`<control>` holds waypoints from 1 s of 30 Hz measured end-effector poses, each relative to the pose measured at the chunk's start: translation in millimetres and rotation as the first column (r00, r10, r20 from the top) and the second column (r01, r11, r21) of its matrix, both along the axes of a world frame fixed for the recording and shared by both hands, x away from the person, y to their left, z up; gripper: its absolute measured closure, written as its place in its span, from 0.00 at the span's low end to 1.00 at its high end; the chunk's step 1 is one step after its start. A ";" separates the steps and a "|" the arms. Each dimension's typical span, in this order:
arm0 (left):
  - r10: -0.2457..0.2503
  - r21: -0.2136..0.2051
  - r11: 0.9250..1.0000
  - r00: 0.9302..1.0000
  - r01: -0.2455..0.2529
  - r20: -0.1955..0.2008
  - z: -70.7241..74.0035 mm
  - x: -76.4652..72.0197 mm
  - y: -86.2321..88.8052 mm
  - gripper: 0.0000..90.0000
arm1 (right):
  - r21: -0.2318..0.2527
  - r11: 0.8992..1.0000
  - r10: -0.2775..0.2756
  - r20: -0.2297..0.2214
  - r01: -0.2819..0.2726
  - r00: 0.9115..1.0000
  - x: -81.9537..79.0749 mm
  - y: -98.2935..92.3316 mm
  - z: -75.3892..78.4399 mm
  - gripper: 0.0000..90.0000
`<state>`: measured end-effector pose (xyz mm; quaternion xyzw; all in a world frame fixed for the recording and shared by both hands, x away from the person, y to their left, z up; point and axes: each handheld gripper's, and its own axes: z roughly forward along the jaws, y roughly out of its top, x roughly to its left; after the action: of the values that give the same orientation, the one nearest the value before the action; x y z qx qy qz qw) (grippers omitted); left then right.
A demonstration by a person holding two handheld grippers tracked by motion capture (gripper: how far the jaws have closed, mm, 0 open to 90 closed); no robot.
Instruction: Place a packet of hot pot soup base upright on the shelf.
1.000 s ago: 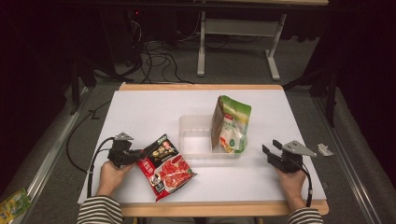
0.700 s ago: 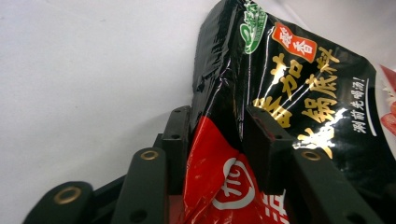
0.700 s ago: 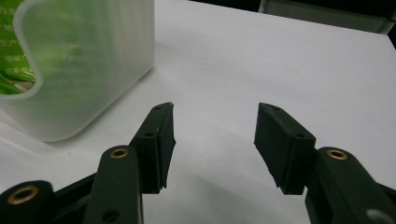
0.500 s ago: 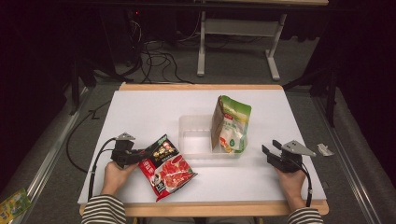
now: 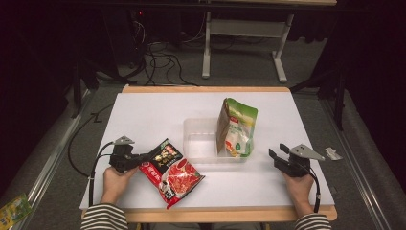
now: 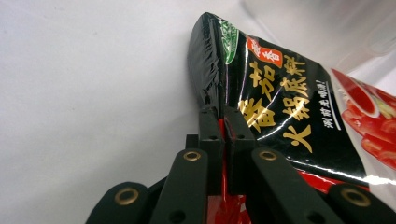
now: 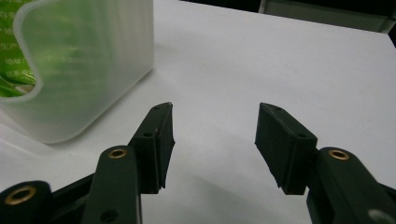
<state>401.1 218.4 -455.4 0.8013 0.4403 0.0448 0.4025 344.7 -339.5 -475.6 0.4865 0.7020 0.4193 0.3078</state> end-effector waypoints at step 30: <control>-0.006 -0.022 1.000 0.989 0.009 0.146 68.6 -32.4 -10.0 0.99 | 0.004 1.000 -0.002 0.005 0.002 1.000 -0.3 -0.7 -0.1 0.52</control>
<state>368.8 208.4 -386.8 0.7929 0.4073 0.0967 0.4428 344.3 -340.2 -475.7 0.4864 0.7000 0.4216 0.3091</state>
